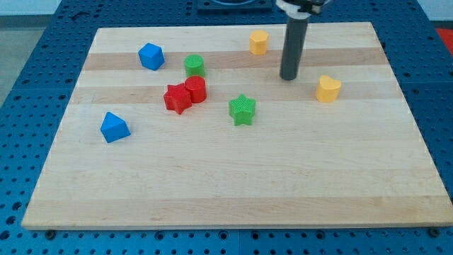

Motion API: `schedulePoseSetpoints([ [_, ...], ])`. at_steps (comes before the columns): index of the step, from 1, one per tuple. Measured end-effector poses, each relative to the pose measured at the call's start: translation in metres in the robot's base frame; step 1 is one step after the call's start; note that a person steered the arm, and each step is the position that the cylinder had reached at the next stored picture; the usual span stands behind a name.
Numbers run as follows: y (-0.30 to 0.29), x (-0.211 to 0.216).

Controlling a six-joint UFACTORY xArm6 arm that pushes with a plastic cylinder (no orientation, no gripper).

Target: Move the blue cube towards the center left of the board

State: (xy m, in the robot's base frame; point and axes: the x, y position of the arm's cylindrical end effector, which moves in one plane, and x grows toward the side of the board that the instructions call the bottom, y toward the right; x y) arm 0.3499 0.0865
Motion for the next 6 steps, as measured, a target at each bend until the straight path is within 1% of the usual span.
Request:
schedulePoseSetpoints([
  [2, -0.063, 0.029],
  [5, -0.072, -0.011],
  [6, -0.079, -0.057],
])
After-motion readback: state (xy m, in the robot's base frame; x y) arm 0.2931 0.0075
